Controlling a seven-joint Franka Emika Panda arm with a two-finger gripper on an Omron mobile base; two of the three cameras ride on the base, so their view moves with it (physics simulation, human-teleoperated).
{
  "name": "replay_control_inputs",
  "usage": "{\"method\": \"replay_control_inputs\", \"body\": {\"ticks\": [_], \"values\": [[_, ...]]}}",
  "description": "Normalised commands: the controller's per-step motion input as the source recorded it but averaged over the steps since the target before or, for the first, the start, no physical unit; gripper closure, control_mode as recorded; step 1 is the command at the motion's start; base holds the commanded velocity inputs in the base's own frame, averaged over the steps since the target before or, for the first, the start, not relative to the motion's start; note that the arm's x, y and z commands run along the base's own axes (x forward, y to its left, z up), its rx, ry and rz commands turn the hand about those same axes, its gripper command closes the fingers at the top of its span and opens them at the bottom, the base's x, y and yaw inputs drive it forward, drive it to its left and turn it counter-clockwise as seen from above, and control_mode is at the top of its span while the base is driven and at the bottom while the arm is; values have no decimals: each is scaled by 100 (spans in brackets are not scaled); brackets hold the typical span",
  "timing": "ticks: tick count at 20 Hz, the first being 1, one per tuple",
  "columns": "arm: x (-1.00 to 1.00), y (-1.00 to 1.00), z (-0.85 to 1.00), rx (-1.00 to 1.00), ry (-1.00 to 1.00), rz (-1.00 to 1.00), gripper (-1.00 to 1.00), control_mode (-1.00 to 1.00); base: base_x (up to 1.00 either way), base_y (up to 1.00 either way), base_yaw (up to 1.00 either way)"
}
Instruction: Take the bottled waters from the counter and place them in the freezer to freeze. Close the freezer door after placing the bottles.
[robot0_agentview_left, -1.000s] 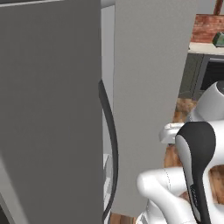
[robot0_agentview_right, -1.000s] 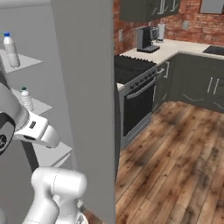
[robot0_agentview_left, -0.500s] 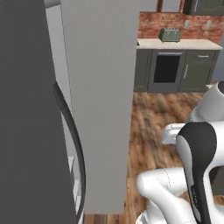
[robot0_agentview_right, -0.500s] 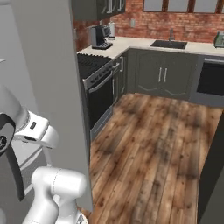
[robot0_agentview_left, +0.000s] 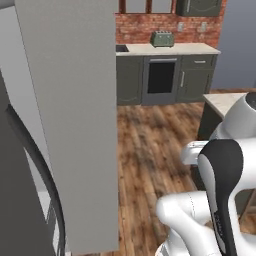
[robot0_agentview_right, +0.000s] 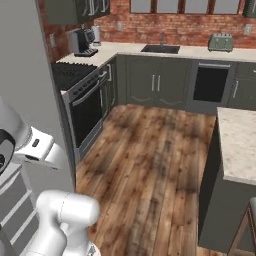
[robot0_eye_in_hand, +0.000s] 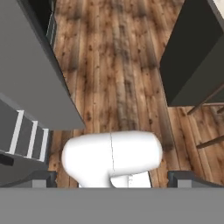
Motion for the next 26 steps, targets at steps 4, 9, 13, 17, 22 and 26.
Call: {"method": "replay_control_inputs", "body": {"ticks": [4, 9, 13, 17, 22, 26], "values": [[0, 0, 0, 0, 0, 0, -100, 100, 27, -59, -4], [0, 0, 0, 0, 0, 0, -100, 100, 54, -53, 5], [0, 0, 0, 0, 0, 0, -100, 100, 44, -37, 43], [0, 0, 0, 0, 0, 0, -100, 100, 6, -35, 70], [0, 0, 0, 0, 0, 0, -100, 100, 0, -33, 87], [0, 0, 0, 0, 0, 0, -100, 100, 1, -8, 97]]}}
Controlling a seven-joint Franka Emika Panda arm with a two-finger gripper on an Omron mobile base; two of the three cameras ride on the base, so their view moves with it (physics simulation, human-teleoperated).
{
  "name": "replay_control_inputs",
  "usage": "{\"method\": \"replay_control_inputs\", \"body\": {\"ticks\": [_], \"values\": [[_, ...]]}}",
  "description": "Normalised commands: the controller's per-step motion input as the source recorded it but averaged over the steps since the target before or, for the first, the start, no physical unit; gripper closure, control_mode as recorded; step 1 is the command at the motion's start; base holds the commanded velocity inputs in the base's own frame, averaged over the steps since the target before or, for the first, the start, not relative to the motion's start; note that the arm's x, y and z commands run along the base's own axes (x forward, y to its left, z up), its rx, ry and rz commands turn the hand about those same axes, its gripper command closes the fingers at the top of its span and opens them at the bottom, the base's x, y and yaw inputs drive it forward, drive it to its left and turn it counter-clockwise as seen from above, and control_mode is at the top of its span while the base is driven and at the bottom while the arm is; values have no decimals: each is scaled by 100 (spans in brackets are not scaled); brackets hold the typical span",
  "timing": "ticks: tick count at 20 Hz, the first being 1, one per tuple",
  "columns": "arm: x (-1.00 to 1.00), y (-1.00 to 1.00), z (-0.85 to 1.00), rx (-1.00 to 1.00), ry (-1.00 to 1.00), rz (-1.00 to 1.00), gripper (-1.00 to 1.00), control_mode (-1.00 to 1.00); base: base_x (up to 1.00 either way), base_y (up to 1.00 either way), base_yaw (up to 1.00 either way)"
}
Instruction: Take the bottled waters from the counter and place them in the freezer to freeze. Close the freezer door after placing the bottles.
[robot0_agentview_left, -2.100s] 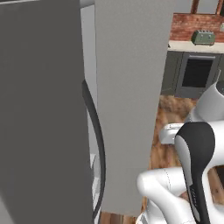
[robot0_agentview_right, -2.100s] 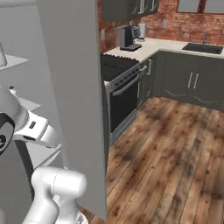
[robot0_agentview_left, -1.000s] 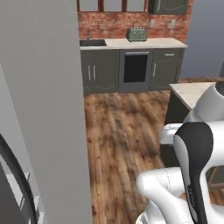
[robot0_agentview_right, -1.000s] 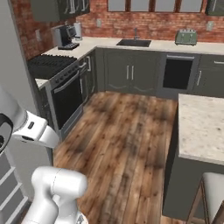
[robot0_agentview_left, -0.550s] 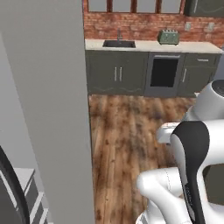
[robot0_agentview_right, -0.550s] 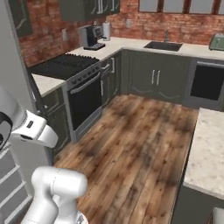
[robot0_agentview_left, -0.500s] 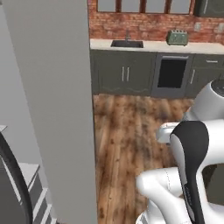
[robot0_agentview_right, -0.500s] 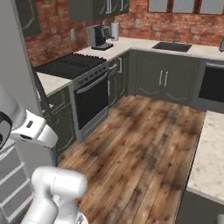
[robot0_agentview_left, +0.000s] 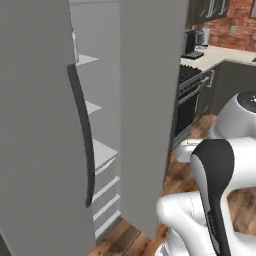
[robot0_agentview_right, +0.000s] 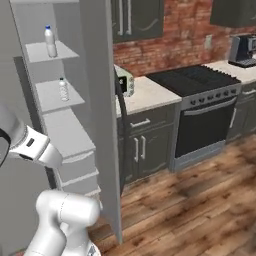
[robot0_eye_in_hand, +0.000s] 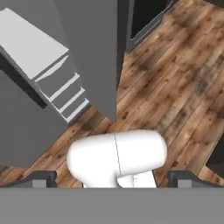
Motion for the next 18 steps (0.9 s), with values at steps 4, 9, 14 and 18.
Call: {"method": "replay_control_inputs", "body": {"ticks": [4, 9, 14, 18], "values": [[0, 0, 0, 0, 0, 0, -100, 100, 8, -2, 99], [0, 0, 0, 0, 0, 0, -100, 100, -11, 0, 75], [0, 0, 0, 0, 0, 0, -100, 100, -30, -2, 70], [0, 0, 0, 0, 0, 0, -100, 100, -33, -14, 48]]}}
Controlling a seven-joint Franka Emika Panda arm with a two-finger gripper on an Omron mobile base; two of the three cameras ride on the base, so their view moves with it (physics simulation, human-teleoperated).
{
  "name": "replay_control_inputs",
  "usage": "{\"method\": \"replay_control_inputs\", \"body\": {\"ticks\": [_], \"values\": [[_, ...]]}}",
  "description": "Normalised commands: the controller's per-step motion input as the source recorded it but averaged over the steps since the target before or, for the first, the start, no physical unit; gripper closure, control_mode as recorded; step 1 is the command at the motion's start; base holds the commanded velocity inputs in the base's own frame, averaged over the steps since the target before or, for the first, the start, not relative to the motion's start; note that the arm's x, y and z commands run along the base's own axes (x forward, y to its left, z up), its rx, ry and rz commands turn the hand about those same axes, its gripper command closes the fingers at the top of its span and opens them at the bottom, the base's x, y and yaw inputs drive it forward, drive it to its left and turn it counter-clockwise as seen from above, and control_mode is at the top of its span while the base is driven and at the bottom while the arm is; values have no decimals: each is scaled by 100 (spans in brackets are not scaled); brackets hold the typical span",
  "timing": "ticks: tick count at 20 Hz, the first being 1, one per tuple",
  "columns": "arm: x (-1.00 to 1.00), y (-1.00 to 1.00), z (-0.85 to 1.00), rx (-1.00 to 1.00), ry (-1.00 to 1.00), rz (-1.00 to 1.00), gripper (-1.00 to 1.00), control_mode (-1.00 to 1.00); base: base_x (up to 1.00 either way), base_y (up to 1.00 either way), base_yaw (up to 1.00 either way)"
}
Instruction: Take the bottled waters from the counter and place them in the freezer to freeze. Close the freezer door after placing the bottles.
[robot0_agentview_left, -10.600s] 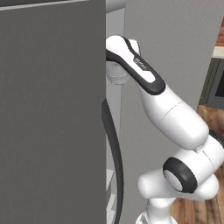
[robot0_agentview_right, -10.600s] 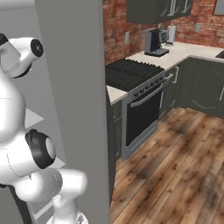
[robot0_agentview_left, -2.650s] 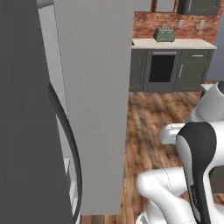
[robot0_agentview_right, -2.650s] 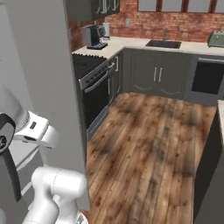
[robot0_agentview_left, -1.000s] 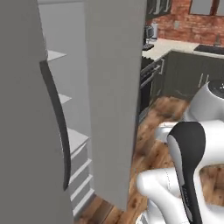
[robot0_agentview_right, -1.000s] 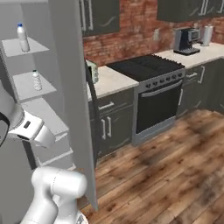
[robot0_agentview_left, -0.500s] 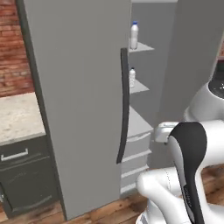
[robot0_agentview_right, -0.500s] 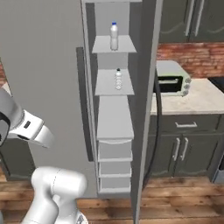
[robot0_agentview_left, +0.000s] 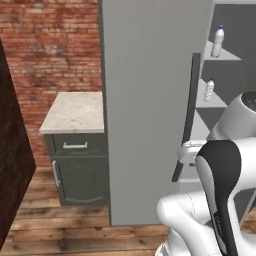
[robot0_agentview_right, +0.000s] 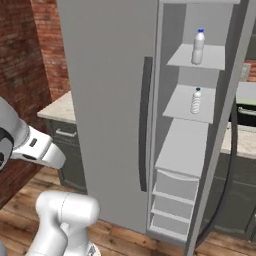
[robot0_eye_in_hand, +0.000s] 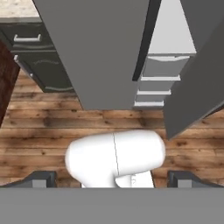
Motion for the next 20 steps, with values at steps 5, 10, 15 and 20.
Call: {"method": "replay_control_inputs", "body": {"ticks": [5, 10, 15, 20], "values": [[0, 0, 0, 0, 0, 0, -100, 100, -32, -15, 13], [0, 0, 0, 0, 0, 0, -100, 100, -45, -31, -3], [0, 0, 0, 0, 0, 0, -100, 100, -39, -44, -7], [0, 0, 0, 0, 0, 0, -100, 100, -19, -73, -3]]}}
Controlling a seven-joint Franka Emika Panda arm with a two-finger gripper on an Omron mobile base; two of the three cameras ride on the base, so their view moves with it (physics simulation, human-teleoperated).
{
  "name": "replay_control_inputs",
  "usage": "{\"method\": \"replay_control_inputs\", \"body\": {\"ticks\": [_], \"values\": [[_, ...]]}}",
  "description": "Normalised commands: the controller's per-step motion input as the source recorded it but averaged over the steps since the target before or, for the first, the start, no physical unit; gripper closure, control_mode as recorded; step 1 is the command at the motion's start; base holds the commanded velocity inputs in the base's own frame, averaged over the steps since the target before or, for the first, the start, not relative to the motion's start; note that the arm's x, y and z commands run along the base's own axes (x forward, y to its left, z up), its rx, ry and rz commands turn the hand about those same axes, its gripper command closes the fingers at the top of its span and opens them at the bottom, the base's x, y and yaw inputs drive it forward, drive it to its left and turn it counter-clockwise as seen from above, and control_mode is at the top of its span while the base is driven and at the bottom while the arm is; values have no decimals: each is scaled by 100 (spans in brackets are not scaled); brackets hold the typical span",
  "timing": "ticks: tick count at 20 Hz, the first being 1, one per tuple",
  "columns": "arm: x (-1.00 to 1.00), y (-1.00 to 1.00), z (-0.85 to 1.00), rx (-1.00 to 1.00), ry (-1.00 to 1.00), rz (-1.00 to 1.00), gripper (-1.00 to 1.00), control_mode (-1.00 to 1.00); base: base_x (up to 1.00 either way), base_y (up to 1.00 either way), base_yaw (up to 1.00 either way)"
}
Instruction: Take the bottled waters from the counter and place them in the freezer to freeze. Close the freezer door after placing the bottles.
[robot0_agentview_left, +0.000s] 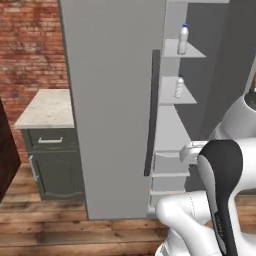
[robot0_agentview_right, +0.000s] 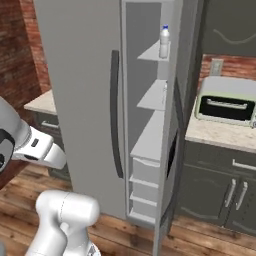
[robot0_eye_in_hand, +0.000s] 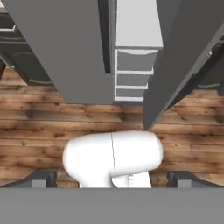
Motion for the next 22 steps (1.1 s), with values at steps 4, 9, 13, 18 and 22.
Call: {"method": "replay_control_inputs", "body": {"ticks": [4, 9, 13, 18, 22], "values": [[0, 0, 0, 0, 0, 0, -100, 100, -2, -89, 0], [0, 0, 0, 0, 0, 0, -100, 100, -22, -52, -2], [0, 0, 0, 0, 0, 0, -100, 100, -21, -14, -17], [0, 0, 0, 0, 0, 0, -100, 100, -9, -2, -33], [0, 0, 0, 0, 0, 0, -100, 100, -5, -16, -37]]}}
